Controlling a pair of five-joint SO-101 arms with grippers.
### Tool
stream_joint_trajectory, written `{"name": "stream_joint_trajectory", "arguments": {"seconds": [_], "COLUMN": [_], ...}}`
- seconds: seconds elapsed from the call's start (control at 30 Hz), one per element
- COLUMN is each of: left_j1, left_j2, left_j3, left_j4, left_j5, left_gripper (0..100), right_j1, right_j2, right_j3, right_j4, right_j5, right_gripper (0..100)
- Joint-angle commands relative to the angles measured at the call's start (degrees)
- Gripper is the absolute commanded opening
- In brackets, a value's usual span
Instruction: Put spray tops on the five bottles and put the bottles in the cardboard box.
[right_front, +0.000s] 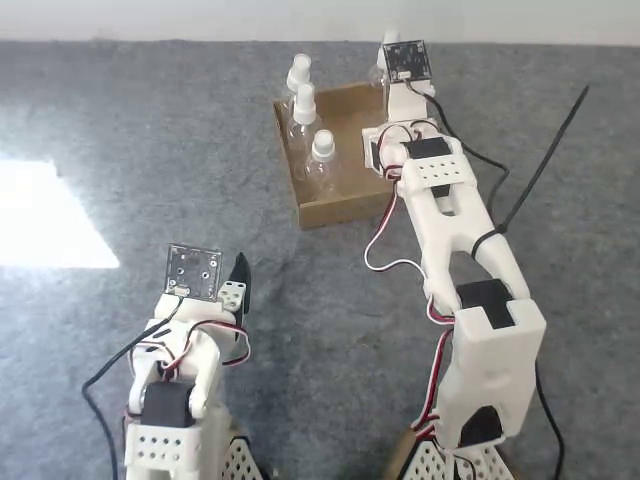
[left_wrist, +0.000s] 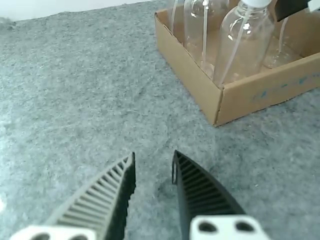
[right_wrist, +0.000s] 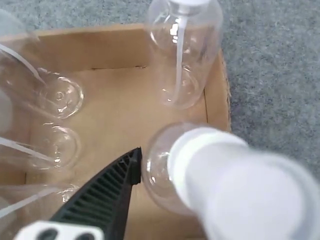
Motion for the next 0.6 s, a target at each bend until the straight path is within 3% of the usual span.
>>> {"name": "stream_joint_trajectory", "arguments": {"seconds": [0.0,0.57], "left_j1": [-0.26,-0.26], "left_j2": [-0.70,-0.70], "left_j3": [-0.75,-0.75], "left_j4": [0.26,0.26], "left_j5": [-0.18,-0.18], "left_gripper": [11,11], "right_j1": [-1.36,-3.03], "right_j2": [-2.24,-4.70], "right_j3": [-2.29,-2.20], "right_j4": [1.98,5.85], "right_j5": [-0.18,-0.44], "right_gripper": [32.8,32.6]}}
